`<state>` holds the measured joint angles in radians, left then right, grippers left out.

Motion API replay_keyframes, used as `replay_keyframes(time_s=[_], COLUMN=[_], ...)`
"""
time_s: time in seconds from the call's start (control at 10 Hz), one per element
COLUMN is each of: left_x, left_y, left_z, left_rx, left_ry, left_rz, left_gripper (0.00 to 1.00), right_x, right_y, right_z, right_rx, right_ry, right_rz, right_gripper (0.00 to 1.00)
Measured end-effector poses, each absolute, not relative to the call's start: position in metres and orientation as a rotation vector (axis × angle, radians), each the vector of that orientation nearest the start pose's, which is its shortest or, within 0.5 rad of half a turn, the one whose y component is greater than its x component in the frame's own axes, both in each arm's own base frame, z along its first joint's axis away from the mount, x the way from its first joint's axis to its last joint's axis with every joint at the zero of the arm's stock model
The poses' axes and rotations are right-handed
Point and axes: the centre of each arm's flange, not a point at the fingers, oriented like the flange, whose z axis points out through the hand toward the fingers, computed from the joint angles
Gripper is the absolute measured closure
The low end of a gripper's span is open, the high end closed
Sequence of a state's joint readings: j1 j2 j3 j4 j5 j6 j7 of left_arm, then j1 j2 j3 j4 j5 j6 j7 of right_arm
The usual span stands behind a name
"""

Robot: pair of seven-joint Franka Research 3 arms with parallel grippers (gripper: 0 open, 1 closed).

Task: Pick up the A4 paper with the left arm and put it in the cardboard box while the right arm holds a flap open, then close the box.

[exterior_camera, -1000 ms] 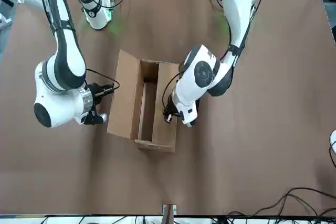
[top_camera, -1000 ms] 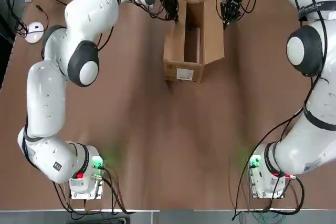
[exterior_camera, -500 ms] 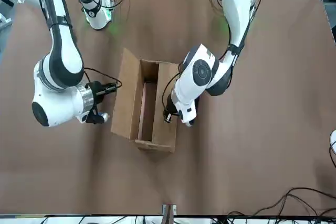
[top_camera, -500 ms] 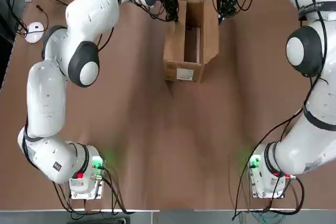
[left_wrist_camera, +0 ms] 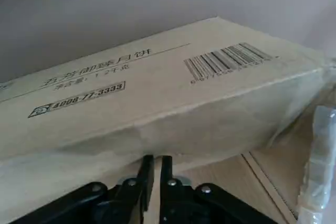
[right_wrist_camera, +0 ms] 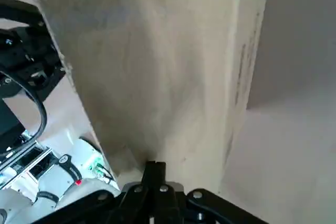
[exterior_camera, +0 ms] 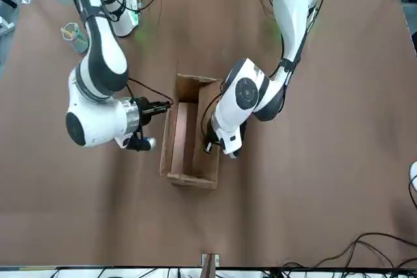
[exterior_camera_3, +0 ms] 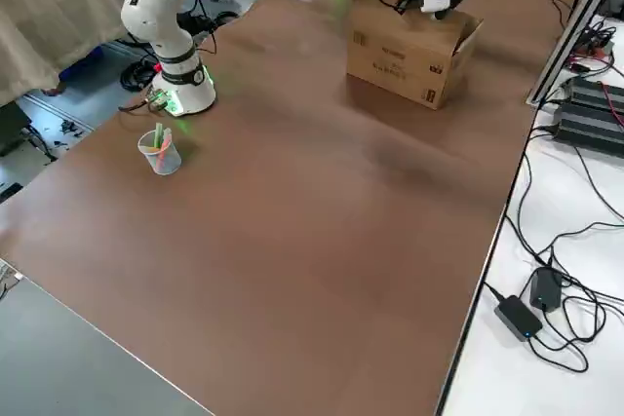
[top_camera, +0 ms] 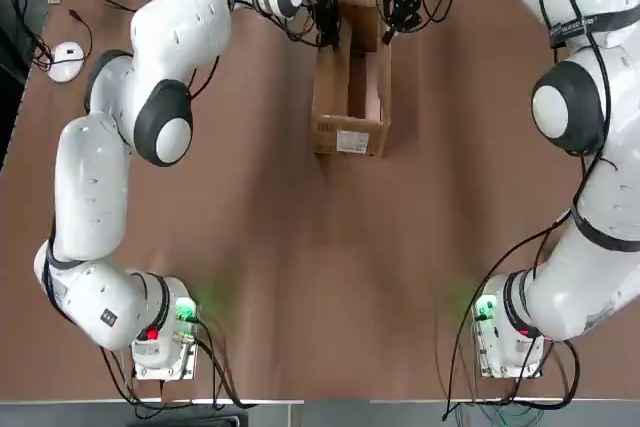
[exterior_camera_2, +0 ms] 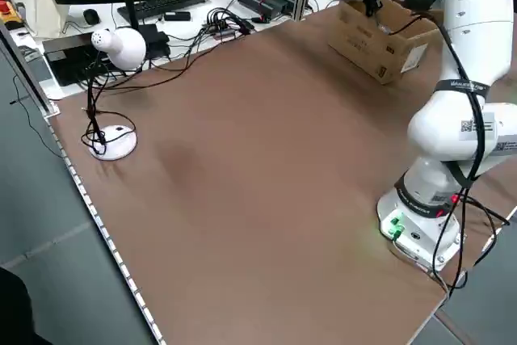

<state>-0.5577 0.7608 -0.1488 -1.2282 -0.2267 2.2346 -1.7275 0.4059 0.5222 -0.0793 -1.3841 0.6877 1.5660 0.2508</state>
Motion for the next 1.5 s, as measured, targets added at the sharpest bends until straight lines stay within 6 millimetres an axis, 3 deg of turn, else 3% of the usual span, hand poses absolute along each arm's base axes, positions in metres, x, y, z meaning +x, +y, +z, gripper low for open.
replay_keyframes(time_s=[0.2, 0.3, 0.6, 0.8, 1.2, 1.5], left_x=[0.608, 0.614, 0.625, 0.634, 0.635, 0.647], left_y=[-0.482, -0.476, -0.432, -0.397, -0.355, -0.279], left_z=[0.360, 0.376, 0.456, 0.479, 0.496, 0.520], left_rx=[-2.882, -2.897, -2.887, -2.846, -2.926, -3.044], left_ry=[-1.959, -1.980, -2.026, -2.040, -1.636, -1.194], left_rz=[0.313, 0.291, 0.257, 0.238, 0.029, 0.016], left_gripper=[0.82, 0.76, 0.32, 0.03, 0.00, 0.00], right_x=[0.618, 0.620, 0.624, 0.623, 0.621, 0.620], right_y=[0.295, 0.295, 0.298, 0.302, 0.309, 0.311], right_z=[0.388, 0.377, 0.349, 0.348, 0.349, 0.349], right_rx=[-2.563, -2.586, -2.631, -2.649, -2.695, -2.707], right_ry=[0.080, 0.094, 0.111, 0.106, 0.130, 0.141], right_rz=[0.644, 0.638, 0.626, 0.617, 0.599, 0.594], right_gripper=[0.99, 0.99, 0.99, 0.99, 0.99, 0.99])
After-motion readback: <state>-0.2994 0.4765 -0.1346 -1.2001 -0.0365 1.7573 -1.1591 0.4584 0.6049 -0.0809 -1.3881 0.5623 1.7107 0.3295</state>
